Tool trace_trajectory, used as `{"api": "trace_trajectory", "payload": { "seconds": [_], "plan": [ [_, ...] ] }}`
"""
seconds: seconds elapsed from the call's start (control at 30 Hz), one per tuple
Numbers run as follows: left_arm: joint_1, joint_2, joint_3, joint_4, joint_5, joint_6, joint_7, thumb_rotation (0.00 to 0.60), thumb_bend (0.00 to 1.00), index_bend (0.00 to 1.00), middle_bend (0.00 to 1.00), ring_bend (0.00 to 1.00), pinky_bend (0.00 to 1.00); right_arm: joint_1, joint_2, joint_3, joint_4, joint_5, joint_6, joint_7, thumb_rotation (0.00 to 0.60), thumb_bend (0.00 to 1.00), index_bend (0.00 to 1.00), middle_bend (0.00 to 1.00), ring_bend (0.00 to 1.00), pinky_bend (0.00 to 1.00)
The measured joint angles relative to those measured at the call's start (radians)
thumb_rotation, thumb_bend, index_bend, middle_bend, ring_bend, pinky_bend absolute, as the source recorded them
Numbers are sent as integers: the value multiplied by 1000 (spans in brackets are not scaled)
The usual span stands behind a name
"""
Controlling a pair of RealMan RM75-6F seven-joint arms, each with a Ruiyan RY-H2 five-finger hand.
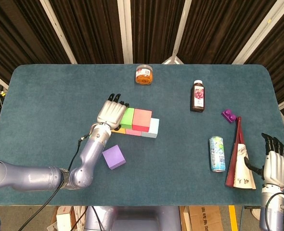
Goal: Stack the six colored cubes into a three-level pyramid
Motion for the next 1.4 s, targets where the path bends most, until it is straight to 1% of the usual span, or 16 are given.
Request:
{"api": "trace_trajectory", "payload": {
  "seconds": [0.97,1.17,1.4],
  "plan": [
    [-14,5,18,-5,-16,-3,8,600,373,182,175,0,0,0,4,1,-1,7,-3,2,600,278,125,137,0,0],
    [-19,13,23,-15,-26,-5,19,600,372,116,120,0,0,1,4,1,0,6,-2,1,600,277,125,138,0,0],
    [-33,40,31,-51,-47,12,55,600,372,25,7,0,0,1,5,3,-1,12,-3,-3,600,279,125,137,0,0]
  ]
}}
